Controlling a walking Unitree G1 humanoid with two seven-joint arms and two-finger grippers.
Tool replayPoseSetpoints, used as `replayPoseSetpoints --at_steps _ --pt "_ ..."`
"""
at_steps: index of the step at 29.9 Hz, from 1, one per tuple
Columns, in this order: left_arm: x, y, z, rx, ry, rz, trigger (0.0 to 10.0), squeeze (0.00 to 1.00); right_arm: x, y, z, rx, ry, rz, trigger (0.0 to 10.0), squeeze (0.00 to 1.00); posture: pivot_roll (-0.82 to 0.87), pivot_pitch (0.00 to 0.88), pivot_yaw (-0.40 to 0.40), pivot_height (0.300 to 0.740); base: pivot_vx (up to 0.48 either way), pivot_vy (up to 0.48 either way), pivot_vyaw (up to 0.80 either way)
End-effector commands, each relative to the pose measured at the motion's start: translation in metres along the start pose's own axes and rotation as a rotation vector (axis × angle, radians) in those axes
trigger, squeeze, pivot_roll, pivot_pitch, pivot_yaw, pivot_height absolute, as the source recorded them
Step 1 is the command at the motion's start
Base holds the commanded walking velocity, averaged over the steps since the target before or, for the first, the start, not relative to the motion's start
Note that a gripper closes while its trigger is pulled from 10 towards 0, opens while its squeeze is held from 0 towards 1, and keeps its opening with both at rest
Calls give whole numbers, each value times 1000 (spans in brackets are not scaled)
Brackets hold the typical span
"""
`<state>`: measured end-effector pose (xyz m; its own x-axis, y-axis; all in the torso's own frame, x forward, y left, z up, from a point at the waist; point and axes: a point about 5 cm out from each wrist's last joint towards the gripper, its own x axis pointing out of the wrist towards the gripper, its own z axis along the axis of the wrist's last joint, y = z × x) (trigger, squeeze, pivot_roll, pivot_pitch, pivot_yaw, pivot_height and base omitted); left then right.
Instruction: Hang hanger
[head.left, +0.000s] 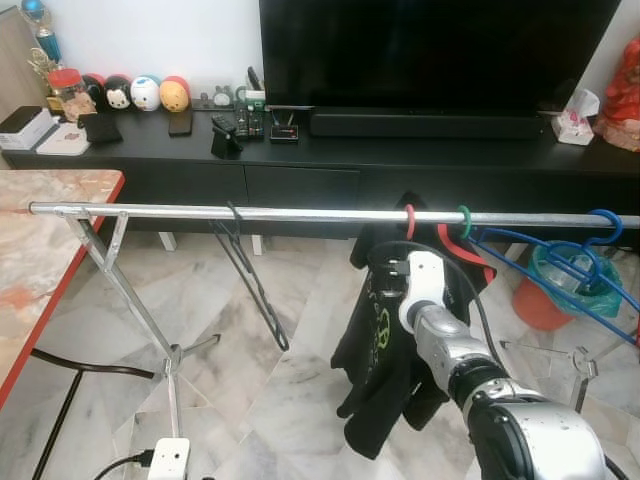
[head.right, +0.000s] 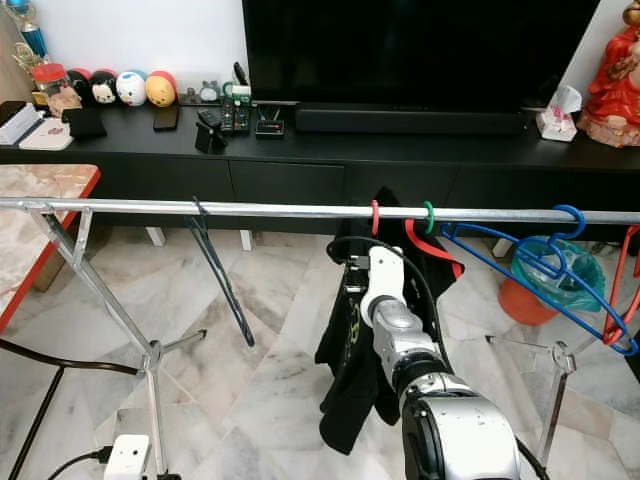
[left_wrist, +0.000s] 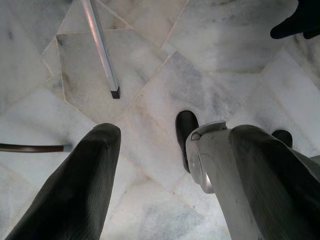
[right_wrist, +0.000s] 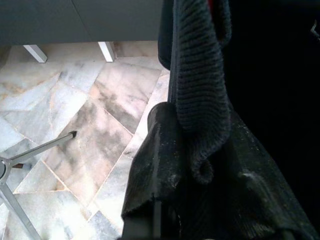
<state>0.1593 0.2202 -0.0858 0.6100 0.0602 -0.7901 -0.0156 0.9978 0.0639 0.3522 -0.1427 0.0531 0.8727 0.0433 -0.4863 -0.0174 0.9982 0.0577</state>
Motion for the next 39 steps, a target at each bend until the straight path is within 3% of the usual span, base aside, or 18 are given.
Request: replayPoseSetpoints --at_steps 1,6,17,18,19,26,35,39 --pt "-2 2 -8 -13 36 8 10000 0 0 -3 3 -1 -23 -14 0 0 31 0 -37 740 0 0 0" --pt "-2 0 -8 -11 36 7 10000 0 0 1 18 -7 -135 2 0 0 27 0 -34 740 0 0 0" --pt "-1 -2 -8 -10 29 -1 10000 0 -4 3 19 15 -254 20 0 0 19 1 -34 740 0 0 0" --pt "-2 -1 -8 -10 28 0 10000 0 -5 3 16 23 -261 24 2588 0 15 1 -34 740 0 0 0" --pt "-2 -1 -8 -10 28 0 10000 0 -7 4 11 26 -273 36 10000 0 12 1 -34 740 0 0 0" --pt "-2 0 -7 -6 22 0 10000 0 -22 -4 -26 20 -341 37 10000 0 -4 9 -24 740 0 0 0" --pt "-1 1 -3 -3 8 13 10000 0 -29 -11 -32 42 -389 24 10000 0 -11 20 -19 740 0 0 0" --pt "-1 0 -4 3 14 2 10000 0 -30 -4 -37 38 -387 56 10000 0 -8 0 -24 740 0 0 0"
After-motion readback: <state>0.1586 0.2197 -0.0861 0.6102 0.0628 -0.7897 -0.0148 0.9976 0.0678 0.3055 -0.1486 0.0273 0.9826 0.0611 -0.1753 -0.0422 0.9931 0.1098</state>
